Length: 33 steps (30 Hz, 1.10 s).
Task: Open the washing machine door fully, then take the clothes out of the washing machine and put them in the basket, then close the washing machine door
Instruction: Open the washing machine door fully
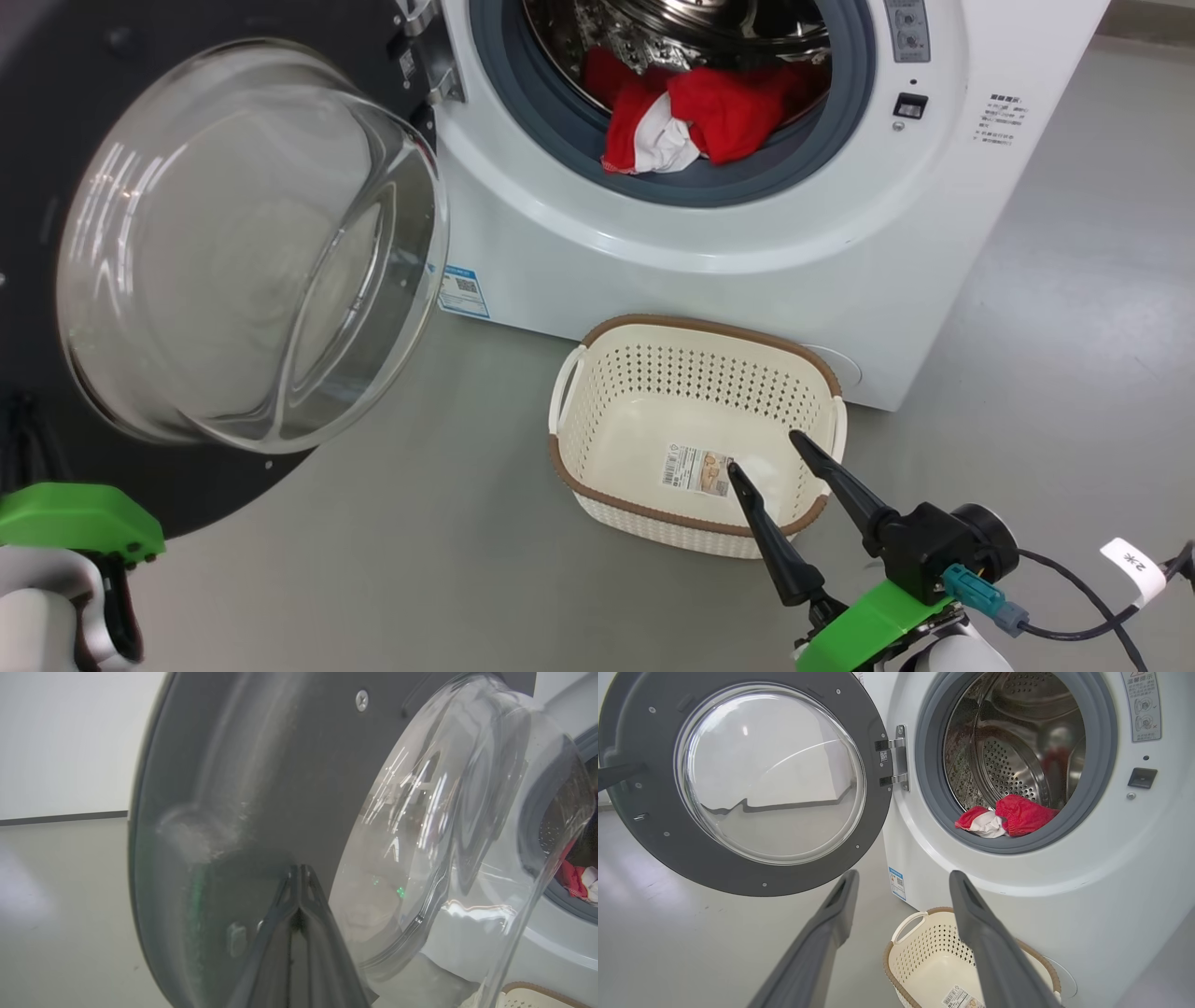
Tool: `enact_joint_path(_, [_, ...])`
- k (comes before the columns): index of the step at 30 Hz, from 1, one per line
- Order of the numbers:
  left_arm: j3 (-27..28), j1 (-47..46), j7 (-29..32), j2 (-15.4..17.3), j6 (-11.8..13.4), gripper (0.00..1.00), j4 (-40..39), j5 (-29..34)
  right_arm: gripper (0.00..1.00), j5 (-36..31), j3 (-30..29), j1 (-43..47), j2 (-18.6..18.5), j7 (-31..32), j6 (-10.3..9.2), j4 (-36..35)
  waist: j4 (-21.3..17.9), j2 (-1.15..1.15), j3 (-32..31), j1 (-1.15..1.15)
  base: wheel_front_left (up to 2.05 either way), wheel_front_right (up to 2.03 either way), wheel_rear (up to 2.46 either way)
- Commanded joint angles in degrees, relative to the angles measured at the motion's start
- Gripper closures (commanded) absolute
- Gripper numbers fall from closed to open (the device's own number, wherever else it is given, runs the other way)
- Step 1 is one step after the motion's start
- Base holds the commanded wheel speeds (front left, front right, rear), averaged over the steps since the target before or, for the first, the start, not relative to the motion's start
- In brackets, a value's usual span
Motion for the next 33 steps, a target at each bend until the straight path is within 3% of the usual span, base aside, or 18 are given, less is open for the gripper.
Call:
enact_joint_path(1, [3.0, -2.6, -0.6, 3.6, -0.1, 1.00, -0.7, -0.6, 0.00, -0.5, 1.1, -2.1, -0.1, -0.4, 0.35, -1.4, -0.2, 0.00, 0.2, 0.00, 0.00, 0.00, 0.00])
enact_joint_path(13, [5.4, -1.2, -0.7, 2.1, -0.9, 1.00, -2.7, 1.8, 0.00, -0.1, 0.7, -2.2, 0.2, -0.4, 0.35, -1.3, -0.2, 0.00, -0.1, 0.00, 0.00, 0.00, 0.00])
enact_joint_path(15, [5.9, -1.0, -0.7, 1.9, -1.1, 0.55, -3.0, 2.0, 0.00, 0.0, 0.7, -2.3, 0.2, -0.4, 0.35, -1.2, -0.3, 0.00, -0.4, 0.00, 0.00, 0.00, 0.00])
enact_joint_path(16, [6.0, -0.8, -0.7, 1.8, -1.1, 0.44, -3.3, 2.2, 0.00, 0.1, 0.7, -2.3, 0.3, -0.4, 0.35, -1.2, -0.3, 0.00, -0.5, 0.00, 0.00, 0.00, 0.00])
enact_joint_path(17, [6.2, -0.4, -0.7, 1.7, -1.4, 0.12, -4.1, 2.5, 0.00, 0.2, 0.8, -2.3, 0.4, -0.4, 0.35, -1.1, -0.6, 0.00, -1.0, 0.00, 0.00, 0.00, 0.00])
enact_joint_path(18, [6.3, -0.1, -0.7, 1.6, -1.5, 0.03, -4.7, 2.6, 0.00, 0.3, 0.8, -2.2, 0.4, -0.4, 0.35, -1.1, -0.7, 0.00, -1.2, 0.00, 0.00, 0.00, 0.00])
enact_joint_path(28, [7.4, 3.3, -0.7, 0.0, -2.3, 0.00, -16.1, 2.6, 0.00, 0.9, -0.1, -1.2, 0.8, -0.4, 0.35, -1.5, -3.3, 0.00, -4.0, 0.00, 0.00, 0.00, 0.00])
enact_joint_path(33, [6.1, 5.7, -0.5, -0.6, -4.2, 0.00, -24.1, 1.9, 0.00, 0.8, -1.6, -0.8, 0.8, -0.4, 0.35, -2.0, -5.4, 0.00, -5.3, 0.00, 0.00, 0.00, 0.00])
